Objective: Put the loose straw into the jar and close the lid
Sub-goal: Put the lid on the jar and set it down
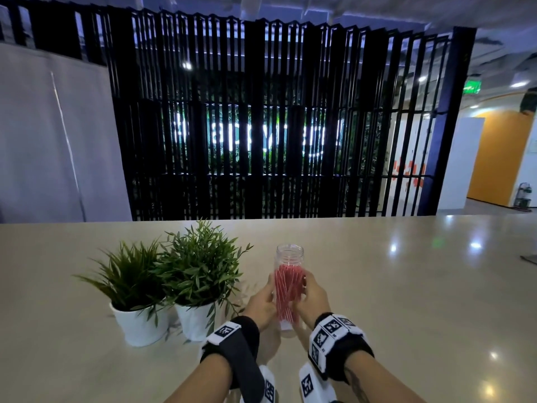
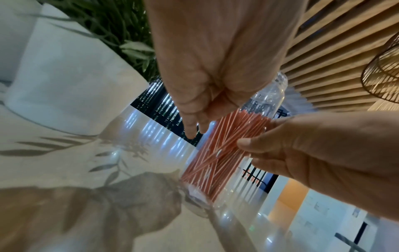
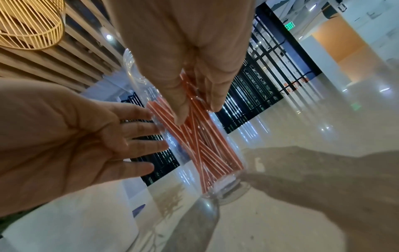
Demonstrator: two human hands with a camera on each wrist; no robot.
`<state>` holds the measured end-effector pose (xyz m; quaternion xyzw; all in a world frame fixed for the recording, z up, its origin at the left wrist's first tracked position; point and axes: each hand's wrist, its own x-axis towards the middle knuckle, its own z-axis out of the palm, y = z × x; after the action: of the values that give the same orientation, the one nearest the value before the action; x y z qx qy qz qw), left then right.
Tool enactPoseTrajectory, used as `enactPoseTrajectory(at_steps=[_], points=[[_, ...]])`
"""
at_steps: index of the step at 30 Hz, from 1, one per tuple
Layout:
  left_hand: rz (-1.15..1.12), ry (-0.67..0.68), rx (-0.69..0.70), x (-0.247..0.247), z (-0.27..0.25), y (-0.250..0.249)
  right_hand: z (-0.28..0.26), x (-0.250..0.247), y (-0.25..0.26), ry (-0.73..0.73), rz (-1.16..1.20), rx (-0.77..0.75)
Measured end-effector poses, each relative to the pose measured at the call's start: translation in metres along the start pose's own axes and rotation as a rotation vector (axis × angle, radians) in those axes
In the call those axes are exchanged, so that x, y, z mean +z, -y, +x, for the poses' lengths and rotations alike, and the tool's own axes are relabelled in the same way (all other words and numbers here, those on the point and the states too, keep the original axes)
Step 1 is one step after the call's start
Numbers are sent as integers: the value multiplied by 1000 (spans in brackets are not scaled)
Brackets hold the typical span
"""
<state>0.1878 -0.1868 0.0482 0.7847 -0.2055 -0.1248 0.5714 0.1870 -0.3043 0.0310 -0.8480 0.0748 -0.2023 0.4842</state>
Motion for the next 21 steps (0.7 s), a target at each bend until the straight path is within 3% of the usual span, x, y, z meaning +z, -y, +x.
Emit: enactPoseTrajectory(at_steps=[7,15,21], points=[[52,-44,-68,2,13,27,1,8,-11,20,-6,53],[85,-110,-83,2,14,22,0,-1,-6,133,-116,163],[176,-190,-4,-3,7,14,-9,-17,1,121,-232,70]])
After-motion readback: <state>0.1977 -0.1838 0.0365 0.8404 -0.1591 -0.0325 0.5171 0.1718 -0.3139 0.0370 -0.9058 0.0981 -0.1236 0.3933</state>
